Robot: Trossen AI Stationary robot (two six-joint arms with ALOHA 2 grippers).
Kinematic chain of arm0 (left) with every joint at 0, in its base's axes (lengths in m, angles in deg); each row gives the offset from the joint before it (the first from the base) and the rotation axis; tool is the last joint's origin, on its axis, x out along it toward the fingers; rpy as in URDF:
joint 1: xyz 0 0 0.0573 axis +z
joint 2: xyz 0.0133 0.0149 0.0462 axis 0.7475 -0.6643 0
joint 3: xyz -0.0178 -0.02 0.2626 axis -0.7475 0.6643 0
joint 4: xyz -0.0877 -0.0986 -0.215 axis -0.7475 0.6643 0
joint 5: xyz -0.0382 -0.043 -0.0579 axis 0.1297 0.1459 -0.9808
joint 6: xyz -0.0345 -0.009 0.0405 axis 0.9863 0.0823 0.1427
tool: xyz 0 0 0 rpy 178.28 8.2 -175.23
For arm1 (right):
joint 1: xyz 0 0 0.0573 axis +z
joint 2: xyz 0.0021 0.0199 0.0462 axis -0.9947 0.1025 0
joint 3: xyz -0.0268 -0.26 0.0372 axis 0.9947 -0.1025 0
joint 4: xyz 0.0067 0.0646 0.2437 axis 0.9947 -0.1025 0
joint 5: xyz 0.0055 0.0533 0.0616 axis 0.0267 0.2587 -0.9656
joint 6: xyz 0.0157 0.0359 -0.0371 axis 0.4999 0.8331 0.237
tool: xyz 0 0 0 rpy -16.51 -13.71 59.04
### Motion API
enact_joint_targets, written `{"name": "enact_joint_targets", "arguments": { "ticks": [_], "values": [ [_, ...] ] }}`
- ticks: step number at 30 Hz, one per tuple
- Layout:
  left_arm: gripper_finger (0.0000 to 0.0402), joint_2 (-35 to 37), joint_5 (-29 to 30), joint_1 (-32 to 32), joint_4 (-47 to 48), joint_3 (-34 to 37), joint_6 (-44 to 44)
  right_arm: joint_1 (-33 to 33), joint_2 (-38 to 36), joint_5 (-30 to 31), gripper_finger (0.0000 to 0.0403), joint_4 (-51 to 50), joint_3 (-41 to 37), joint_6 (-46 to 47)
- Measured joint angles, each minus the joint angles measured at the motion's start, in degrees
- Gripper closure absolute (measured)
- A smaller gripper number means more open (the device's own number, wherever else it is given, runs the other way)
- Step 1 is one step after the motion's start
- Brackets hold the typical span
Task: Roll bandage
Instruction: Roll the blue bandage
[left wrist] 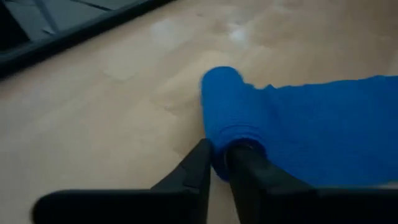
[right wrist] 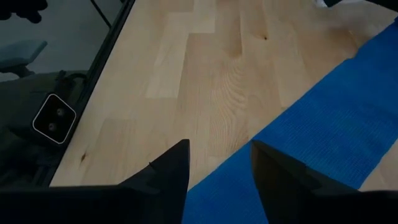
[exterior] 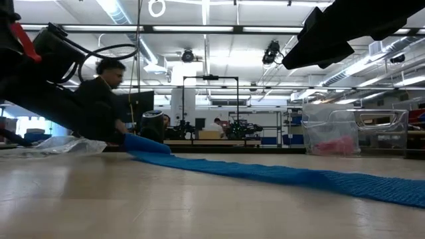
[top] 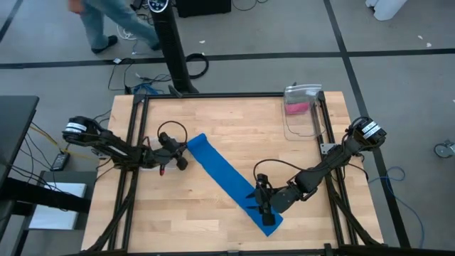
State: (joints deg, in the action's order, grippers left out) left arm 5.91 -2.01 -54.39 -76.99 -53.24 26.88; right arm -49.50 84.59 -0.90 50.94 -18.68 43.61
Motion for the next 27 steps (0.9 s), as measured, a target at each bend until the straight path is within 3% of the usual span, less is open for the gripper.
{"name": "enact_joint_targets", "arguments": {
  "ticks": [4,11,22,27],
  "values": [
    [0.0389,-1.63,2.82,0.0,-1.1,-0.98,-4.17,0.01,0.02,0.04,0.0239,0.0,0.0,-0.9],
    [0.0392,-1.81,7.99,0.01,-15.06,-1.05,-23.2,-1.49,0.02,-4.99,0.0263,1.05,0.0,-2.49],
    [0.0394,-1.77,0.51,0.0,-36.51,-1.16,-56.31,-2.02,0.02,-6.34,0.0297,1.55,0.0,-9.98],
    [0.0394,-1.77,0.29,0.78,-39.81,-1.18,-63.79,0.05,0.02,-5.9,0.0286,-1.38,0.39,-10.25]
  ]
}}
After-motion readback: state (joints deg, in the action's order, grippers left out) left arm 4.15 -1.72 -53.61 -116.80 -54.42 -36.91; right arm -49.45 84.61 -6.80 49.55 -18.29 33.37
